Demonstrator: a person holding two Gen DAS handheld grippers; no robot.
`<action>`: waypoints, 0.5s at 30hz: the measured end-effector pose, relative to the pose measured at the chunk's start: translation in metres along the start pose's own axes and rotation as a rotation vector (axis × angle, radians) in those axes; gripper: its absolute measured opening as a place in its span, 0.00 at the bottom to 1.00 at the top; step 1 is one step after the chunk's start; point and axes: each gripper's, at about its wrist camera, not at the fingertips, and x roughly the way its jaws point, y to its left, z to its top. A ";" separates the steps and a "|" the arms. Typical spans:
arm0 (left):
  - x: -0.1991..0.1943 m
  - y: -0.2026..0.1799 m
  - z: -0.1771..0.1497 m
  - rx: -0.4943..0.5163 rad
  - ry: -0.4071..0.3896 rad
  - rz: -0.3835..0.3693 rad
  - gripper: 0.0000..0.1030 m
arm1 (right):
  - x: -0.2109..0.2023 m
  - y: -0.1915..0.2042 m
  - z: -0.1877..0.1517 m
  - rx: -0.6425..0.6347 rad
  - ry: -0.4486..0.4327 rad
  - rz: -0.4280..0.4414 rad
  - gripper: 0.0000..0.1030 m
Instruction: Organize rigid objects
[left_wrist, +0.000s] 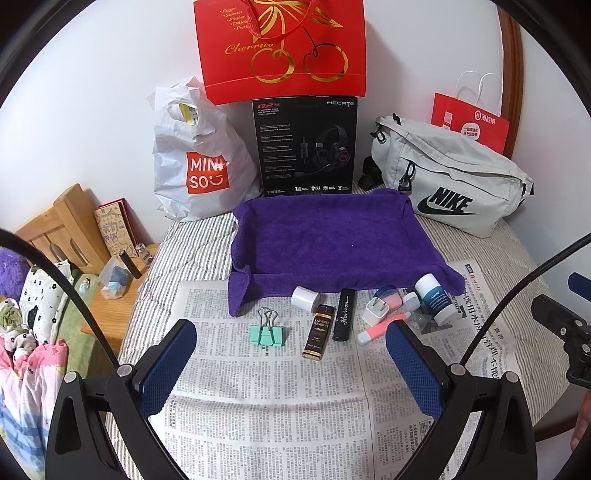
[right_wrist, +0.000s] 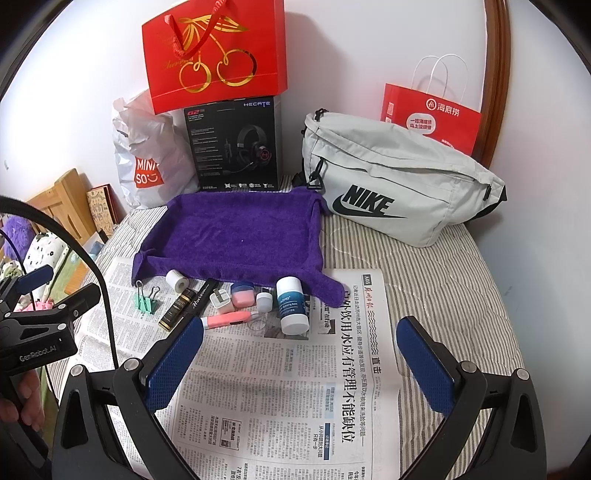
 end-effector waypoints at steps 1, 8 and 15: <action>0.000 0.001 -0.001 0.002 0.000 0.001 1.00 | 0.000 0.000 0.000 0.000 0.000 0.001 1.00; 0.005 0.005 -0.002 -0.007 0.005 -0.014 1.00 | 0.003 -0.003 0.000 0.001 0.002 -0.002 1.00; 0.036 0.018 -0.003 -0.001 0.028 0.030 1.00 | 0.016 -0.014 -0.001 0.025 0.016 0.005 1.00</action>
